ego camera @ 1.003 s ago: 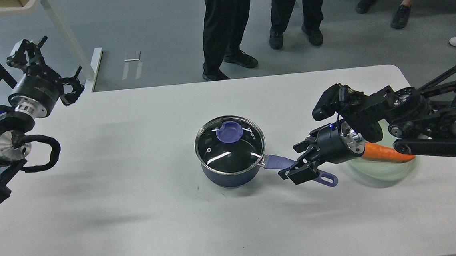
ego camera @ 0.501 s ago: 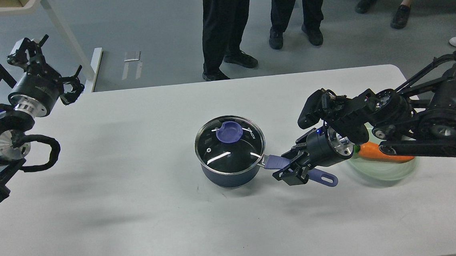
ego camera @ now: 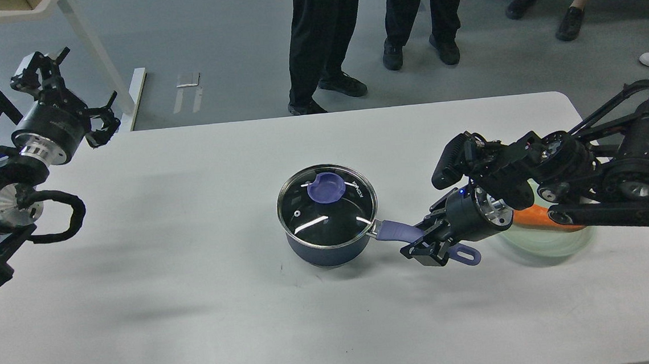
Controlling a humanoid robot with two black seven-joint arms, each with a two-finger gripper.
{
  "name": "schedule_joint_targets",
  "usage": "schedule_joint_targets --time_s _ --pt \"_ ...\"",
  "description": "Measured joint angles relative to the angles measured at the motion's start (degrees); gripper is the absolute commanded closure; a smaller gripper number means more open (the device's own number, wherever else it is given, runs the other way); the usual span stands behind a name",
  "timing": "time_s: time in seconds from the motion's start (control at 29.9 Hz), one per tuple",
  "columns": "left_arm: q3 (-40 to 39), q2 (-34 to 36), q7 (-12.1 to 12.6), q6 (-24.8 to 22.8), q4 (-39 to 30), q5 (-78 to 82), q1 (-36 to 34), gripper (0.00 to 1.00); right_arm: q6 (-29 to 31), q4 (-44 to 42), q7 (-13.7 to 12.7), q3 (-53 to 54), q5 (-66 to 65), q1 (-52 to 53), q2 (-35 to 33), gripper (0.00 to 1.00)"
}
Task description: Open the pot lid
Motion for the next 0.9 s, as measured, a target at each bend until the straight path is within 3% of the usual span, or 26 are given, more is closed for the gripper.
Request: schedule_joint_targets --time_s 0.1,0.5,0.9 --pt "0.0 1.0 0.1 0.1 -0.8 0.0 -0.3 0.01 0.1 0.0 0.0 0.0 0.0 0.1 0.0 0.68" --pt "0.1 1.7 0.8 0.2 -5.4 9.0 -1.6 0.01 0.4 0.0 -0.1 0.0 0.1 0.4 0.0 0.75" --pt "0.0 0.7 0.3 3.5 -22.6 61.7 -4.0 0.01 0.5 0.0 0.0 -0.1 0.2 0.5 -0.2 0.75"
